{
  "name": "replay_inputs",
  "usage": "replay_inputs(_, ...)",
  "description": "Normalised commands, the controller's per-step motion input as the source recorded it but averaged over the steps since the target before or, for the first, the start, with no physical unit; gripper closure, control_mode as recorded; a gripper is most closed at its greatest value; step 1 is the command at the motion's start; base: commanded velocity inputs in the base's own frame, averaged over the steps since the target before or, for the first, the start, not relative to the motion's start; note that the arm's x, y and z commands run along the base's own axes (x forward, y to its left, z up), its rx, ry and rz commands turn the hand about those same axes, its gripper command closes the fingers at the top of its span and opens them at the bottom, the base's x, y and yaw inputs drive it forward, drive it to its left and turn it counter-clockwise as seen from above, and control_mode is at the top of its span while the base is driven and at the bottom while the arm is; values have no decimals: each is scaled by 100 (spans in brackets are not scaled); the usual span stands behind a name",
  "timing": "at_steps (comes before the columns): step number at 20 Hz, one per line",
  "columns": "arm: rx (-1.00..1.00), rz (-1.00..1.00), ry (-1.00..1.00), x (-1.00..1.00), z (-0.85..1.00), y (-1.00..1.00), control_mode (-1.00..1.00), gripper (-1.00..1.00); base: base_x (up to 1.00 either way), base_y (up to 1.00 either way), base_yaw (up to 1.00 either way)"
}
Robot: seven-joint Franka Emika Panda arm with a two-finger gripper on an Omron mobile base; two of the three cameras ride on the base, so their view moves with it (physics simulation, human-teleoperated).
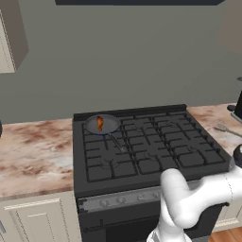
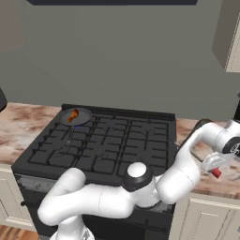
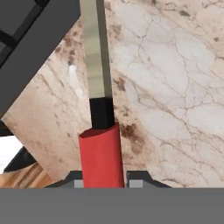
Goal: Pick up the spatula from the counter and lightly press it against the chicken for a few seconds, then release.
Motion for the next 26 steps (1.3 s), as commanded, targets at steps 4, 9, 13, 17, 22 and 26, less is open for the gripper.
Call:
replay_inputs(4, 4, 1, -35, -35, -16, 70, -100, 100, 0, 0, 0)
replay_inputs(9, 1, 0, -32, -7, 8, 85, -100, 100, 0, 0, 0)
replay_inputs(13, 0, 0, -26, -5, 23, 100, -100, 100, 0, 0, 0)
replay_inputs(17, 0, -6, -25, -14, 20, 100, -100, 100, 0, 0, 0)
replay_inputs(22, -2, -16, -14, -9, 19, 100, -100, 100, 0, 0, 0)
replay_inputs(26, -6, -6, -1, 1, 29, 91, -100, 100, 0, 0, 0)
